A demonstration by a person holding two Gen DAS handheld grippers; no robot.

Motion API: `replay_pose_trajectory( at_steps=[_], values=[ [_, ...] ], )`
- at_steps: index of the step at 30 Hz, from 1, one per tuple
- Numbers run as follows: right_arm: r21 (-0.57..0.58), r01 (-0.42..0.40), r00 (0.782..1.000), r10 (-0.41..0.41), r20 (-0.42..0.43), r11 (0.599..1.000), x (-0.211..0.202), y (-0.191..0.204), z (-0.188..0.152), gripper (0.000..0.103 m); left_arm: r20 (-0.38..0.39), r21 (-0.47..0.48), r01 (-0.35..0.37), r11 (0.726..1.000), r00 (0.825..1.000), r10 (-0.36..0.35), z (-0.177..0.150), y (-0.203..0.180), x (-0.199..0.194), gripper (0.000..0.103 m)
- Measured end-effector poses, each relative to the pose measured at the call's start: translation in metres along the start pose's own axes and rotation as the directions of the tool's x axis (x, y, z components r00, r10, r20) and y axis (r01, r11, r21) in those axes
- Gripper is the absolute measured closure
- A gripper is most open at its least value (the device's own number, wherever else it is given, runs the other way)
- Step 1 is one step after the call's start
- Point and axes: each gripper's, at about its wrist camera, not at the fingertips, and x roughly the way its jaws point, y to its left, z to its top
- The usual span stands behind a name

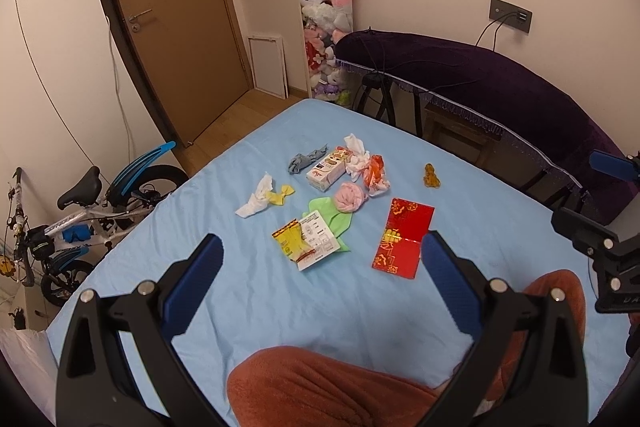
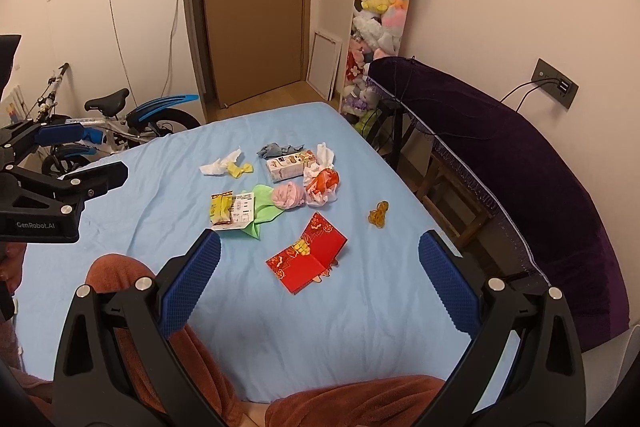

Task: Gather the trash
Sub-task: 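Grasp the red envelope with the right tool while the left tool grasps the white leaflet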

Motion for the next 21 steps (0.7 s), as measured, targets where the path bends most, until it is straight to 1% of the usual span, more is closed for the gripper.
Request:
replay_pose_trajectory(
  at_steps=[4, 10, 14, 18, 21],
  values=[
    [0.018, -0.024, 1.000, 0.024, -0.017, 1.000, 0.026, -0.006, -0.006, 0.007, -0.021, -0.006, 0.009, 1.000, 1.000, -0.009, -0.004, -0.005, 0.024, 0.004],
    [0.029, -0.057, 0.997, 0.059, -0.055, 0.998, 0.087, -0.018, -0.020, 0.007, -0.052, -0.034, 0.015, 0.999, 0.999, -0.016, -0.011, -0.014, 0.070, 0.004],
    [0.055, -0.083, 0.992, 0.088, -0.087, 0.995, 0.134, -0.027, -0.033, 0.008, -0.073, -0.063, 0.001, 0.998, 0.997, -0.005, -0.018, -0.015, 0.103, 0.004],
    [0.080, -0.103, 0.986, 0.112, -0.121, 0.991, 0.181, -0.034, -0.049, 0.009, -0.121, -0.079, -0.016, 0.997, 0.993, 0.007, -0.027, -0.014, 0.143, 0.004],
    [0.060, -0.093, 0.984, 0.101, -0.145, 0.994, 0.218, -0.037, -0.058, 0.011, -0.156, -0.090, -0.035, 0.995, 0.988, 0.020, -0.032, -0.011, 0.173, 0.004]
  ],
)
